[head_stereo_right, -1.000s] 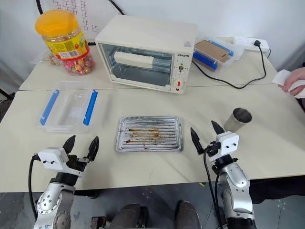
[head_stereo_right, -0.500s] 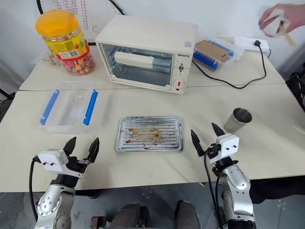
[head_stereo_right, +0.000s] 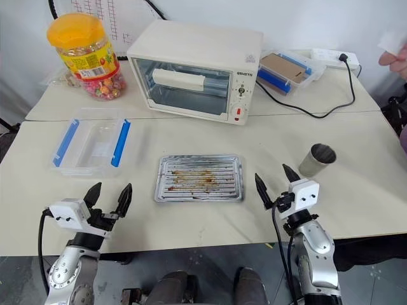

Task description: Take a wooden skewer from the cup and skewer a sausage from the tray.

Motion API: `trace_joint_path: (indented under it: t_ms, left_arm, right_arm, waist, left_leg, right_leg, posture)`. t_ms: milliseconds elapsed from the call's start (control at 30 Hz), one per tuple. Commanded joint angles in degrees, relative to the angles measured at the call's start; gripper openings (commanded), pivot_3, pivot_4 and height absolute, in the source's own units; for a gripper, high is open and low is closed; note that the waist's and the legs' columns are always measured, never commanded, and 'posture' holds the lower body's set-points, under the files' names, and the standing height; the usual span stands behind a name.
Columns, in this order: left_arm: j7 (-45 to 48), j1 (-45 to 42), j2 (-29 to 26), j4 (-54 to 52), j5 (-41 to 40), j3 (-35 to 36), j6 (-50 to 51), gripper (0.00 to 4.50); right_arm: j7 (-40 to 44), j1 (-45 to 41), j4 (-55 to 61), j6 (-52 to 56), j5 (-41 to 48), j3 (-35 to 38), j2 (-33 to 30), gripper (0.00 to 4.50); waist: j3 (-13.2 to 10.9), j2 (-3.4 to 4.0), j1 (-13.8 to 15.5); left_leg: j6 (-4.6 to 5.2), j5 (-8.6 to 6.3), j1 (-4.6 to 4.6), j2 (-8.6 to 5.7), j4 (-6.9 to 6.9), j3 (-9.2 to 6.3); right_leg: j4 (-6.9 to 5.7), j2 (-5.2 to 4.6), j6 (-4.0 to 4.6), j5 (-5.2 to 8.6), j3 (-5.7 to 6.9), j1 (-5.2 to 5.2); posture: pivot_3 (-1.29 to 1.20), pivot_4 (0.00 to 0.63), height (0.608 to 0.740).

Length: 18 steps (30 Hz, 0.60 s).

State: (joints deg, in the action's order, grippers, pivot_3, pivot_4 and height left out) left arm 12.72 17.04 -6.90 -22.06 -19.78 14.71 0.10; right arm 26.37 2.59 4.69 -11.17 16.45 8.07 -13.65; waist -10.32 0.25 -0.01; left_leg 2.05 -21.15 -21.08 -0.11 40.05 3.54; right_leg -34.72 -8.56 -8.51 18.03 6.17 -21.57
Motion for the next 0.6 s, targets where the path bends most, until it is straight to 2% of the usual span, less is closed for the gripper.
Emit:
trace_joint_path:
  t_ms: [33, 600]
  left_arm:
    - [0.3, 0.8, -0.7, -2.2, -0.3, 0.5, -0.2, 4.49]
    - [0.3, 0.1, -1.4, -2.4, -0.5, 0.7, 0.4, 4.49]
  right_arm:
    - [-0.5, 0.8, 3.1, -0.1, 0.3, 0.8, -0.6, 4.5]
    - [-0.5, 1.9, 3.4, -0.2, 0.6, 1.5, -0.8, 4.5]
  waist:
    - [0.0, 0.0, 0.0]
    - [0.0, 0.0, 0.0]
  left_leg:
    - [0.0, 0.0, 0.0, 0.0, 0.0, 0.0]
    - [0.0, 0.0, 0.0, 0.0, 0.0, 0.0]
  right_leg:
    - [0.0, 0.0, 0.0, 0.0, 0.0, 0.0]
    - [0.0, 0.0, 0.0, 0.0, 0.0, 0.0]
  posture:
    - [0.0, 0.15, 0.74]
    - [0.0, 0.15, 0.74]
